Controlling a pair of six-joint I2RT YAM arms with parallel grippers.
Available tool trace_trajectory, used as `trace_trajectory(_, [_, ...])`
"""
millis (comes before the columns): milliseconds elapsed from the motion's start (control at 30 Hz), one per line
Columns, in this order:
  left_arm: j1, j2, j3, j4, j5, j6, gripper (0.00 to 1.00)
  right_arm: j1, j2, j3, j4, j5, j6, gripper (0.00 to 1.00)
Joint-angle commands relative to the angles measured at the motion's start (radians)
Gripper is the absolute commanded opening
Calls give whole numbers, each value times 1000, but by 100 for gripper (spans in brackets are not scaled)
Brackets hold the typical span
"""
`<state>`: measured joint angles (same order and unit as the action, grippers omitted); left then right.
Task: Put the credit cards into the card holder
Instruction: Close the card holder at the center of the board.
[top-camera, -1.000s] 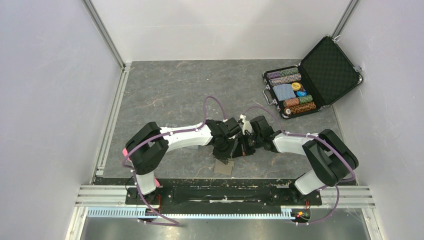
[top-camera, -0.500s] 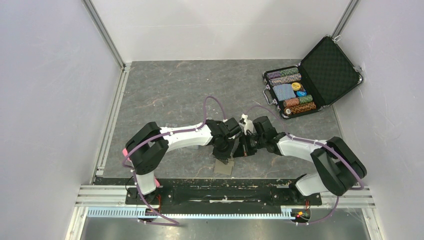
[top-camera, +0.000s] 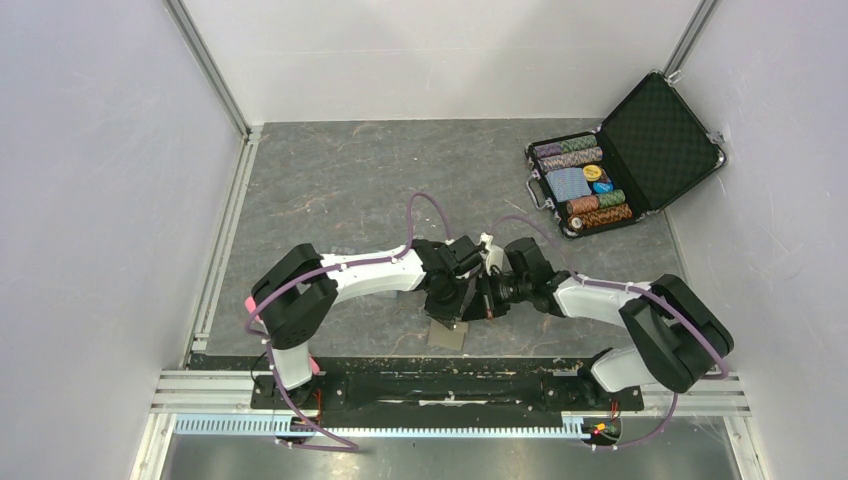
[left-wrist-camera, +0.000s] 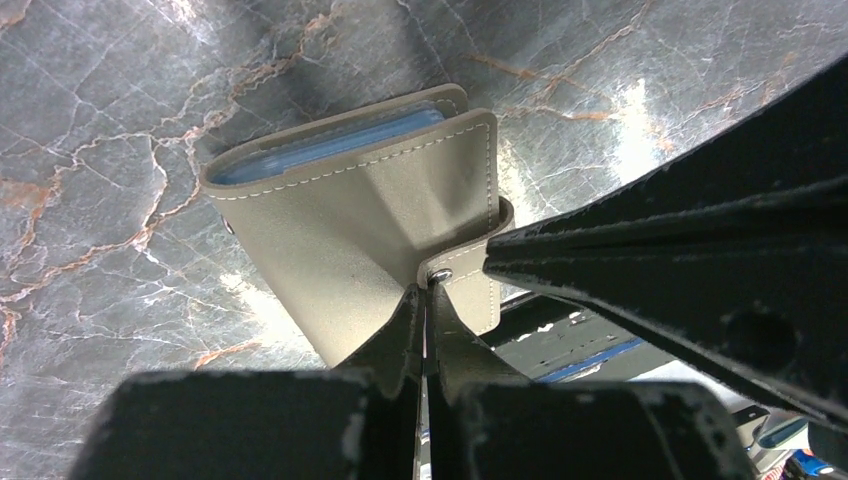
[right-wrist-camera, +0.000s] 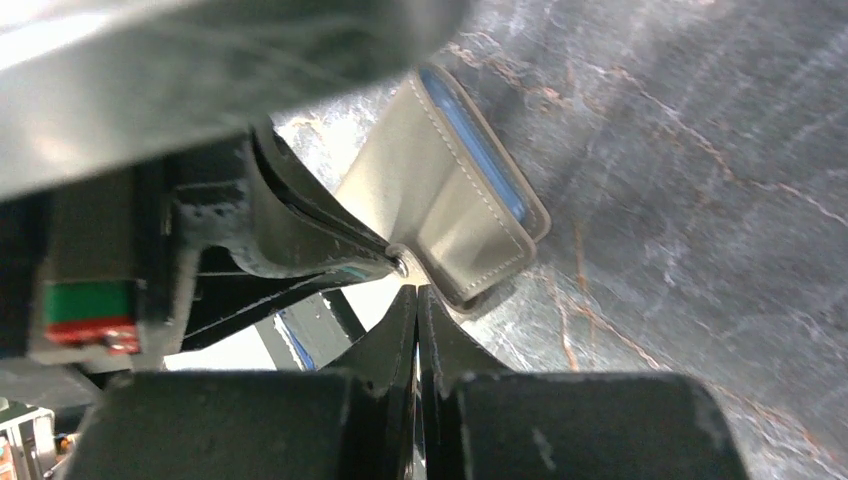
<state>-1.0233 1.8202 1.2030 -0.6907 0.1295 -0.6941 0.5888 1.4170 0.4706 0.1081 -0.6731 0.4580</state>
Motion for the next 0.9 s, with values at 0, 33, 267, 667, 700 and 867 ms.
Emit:
trace_trajectory(0, [-9, 40, -16, -27, -51, 0, 2, 37, 25, 0, 78, -50, 17, 0])
trace_trajectory(33, [-9, 41, -16, -27, -51, 0, 2, 42, 33, 3, 80, -49, 19, 0])
trace_trajectory(267, [-9, 45, -13, -29, -51, 4, 2, 71, 91, 16, 73, -29, 20, 0])
trace_trajectory(667, [-9, 45, 13, -33, -58, 6, 2, 77, 53, 33, 34, -4, -2, 0])
trace_trajectory(700, [-9, 45, 16, -33, -59, 6, 2, 76, 44, 33, 32, -4, -6, 0])
trace_trajectory(867, [-9, 47, 26, -33, -56, 7, 2, 77, -10, 19, 54, -39, -12, 0])
